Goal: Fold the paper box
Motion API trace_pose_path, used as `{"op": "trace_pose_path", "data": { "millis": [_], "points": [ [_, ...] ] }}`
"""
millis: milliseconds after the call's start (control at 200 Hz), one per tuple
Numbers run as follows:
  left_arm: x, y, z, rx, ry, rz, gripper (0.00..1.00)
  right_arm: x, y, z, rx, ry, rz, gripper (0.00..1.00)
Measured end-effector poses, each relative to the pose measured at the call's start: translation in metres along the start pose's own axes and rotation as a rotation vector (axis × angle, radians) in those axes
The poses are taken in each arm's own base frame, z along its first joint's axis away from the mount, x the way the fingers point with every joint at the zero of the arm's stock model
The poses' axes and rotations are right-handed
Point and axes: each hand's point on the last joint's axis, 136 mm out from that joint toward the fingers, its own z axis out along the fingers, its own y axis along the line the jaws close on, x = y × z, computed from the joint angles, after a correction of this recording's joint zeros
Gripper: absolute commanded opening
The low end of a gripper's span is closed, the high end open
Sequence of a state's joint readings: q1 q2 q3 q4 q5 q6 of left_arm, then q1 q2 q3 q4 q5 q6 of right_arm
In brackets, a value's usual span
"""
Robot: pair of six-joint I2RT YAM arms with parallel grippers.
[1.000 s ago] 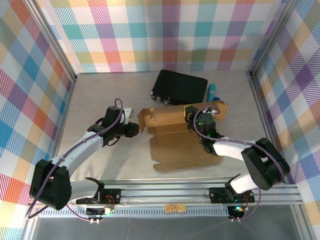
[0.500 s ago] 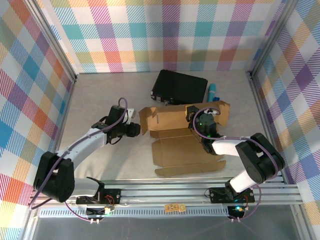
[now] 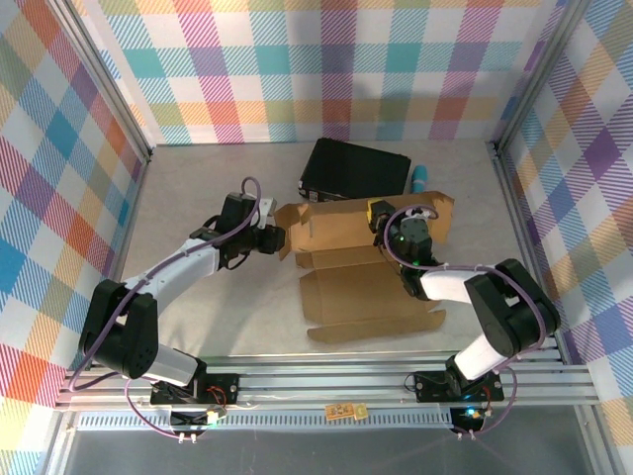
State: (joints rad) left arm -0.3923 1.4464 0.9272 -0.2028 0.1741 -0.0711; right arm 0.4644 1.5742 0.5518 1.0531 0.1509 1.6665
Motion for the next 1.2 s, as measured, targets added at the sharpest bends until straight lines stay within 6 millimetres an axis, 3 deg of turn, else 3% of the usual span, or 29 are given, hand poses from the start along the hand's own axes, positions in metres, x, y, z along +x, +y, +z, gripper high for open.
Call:
{"op": "trace_pose_path", "data": {
  "millis": [495,645,890,1010,1200],
  "points": [
    [0.001,-0.005,0.006,0.037,0.006,0.016,0.39,0.008,-0.020,0.011,-0.021,0.164,-0.030,0.00],
    [-0.006,-0.004,-0.001,0.020,-0.022,0.013,0.39,0.009,-0.013,0.017,-0.057,0.200,-0.042,0.00],
    [-0.034,-0.004,-0.042,-0.029,-0.164,-0.009,0.42,0.012,0.018,0.029,-0.142,0.214,-0.054,0.00],
    [-0.031,0.000,-0.046,-0.038,-0.172,-0.026,0.41,0.014,0.027,0.031,-0.165,0.218,-0.057,0.00],
    [-0.022,0.022,-0.042,-0.049,-0.146,-0.083,0.36,0.015,0.028,0.032,-0.167,0.221,-0.057,0.00]
  ]
}}
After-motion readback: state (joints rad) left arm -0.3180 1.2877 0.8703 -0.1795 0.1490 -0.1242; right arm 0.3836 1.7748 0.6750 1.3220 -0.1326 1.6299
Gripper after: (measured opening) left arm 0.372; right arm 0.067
